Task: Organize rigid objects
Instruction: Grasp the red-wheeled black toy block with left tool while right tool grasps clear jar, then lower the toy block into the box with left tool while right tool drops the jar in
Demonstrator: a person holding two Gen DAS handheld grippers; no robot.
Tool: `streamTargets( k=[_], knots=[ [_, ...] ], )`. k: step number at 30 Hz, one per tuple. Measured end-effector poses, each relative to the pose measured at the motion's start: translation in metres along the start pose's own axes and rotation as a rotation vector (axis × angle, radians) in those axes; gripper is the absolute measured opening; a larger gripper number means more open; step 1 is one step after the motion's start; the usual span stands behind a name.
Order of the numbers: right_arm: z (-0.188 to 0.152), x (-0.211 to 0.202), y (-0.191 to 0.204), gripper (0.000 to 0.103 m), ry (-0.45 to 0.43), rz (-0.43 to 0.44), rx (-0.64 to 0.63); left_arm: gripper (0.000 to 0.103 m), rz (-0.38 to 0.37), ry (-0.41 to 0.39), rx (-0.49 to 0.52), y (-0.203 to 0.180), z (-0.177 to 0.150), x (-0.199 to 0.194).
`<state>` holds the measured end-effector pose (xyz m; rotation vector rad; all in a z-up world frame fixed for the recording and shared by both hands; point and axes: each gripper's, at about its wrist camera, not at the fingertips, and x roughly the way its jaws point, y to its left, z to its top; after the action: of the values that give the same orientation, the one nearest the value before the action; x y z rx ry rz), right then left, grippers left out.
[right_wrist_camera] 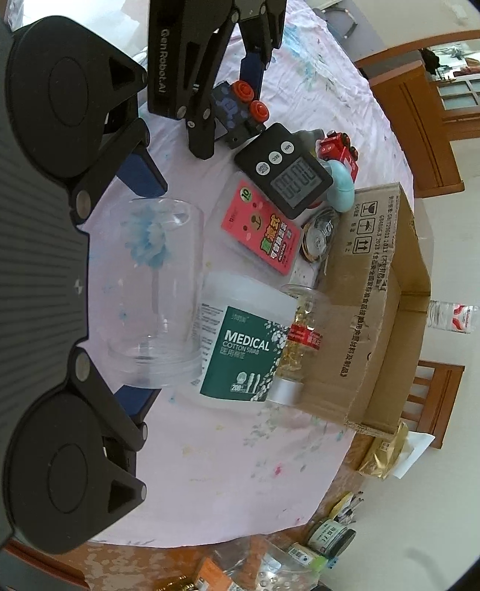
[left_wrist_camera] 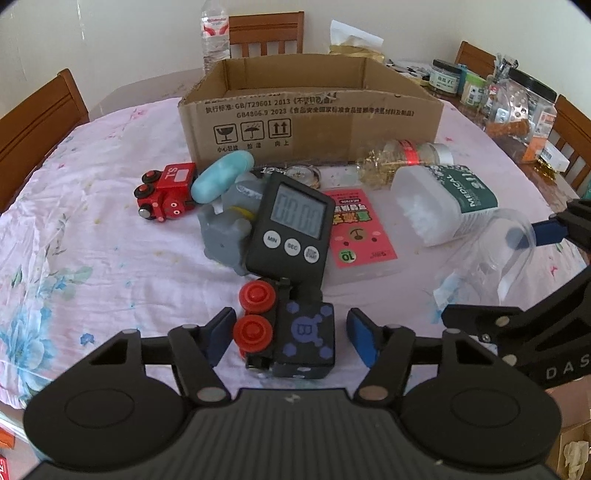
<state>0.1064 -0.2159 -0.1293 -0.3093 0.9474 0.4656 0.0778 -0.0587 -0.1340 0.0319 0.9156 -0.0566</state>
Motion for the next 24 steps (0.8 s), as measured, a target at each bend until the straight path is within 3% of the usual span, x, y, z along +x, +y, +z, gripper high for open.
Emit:
streamTargets(
  k=[6, 16, 24],
  knots=[
    [0.005, 0.000, 0.002, 0.093, 0.045, -0.034, 0.005, 0.050, -0.011, 0.002, 0.030, 0.003, 0.002, -0.001],
    [0.016, -0.016, -0.006, 0.093, 0.062, -0.008, -0.004, 0.050, -0.069, 0.061, 0.109, 0.013, 0.011, -0.016],
    [0.046, -0.045, -0.021, 0.093, 0.010, 0.067, -0.026, 0.050, -0.114, 0.062, 0.178, 0.022, 0.050, -0.054]
  ],
)
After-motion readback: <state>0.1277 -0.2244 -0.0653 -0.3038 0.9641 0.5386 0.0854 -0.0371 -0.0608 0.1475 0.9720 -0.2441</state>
